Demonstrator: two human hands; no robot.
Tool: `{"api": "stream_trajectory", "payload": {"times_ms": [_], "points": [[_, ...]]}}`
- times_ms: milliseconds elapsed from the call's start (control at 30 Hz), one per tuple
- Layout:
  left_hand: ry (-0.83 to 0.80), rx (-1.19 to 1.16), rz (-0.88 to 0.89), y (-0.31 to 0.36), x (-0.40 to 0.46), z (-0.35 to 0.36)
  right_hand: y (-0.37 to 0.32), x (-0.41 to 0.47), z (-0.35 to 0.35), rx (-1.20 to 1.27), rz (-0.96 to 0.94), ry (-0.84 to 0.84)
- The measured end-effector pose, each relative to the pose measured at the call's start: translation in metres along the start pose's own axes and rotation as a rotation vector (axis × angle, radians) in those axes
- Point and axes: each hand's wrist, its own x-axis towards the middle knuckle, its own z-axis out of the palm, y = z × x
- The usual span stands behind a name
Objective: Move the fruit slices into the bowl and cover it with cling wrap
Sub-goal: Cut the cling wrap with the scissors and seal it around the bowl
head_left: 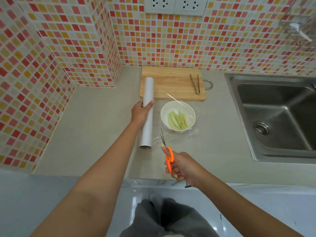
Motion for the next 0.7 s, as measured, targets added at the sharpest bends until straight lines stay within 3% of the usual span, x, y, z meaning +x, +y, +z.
{"api": "stream_trajectory", "payload": {"times_ms": [700], "points": [[0.001, 0.142, 0.002, 0.003, -0.001, -0.001, 0.012, 0.02, 0.02, 0.091, 0.057, -0.114]]}}
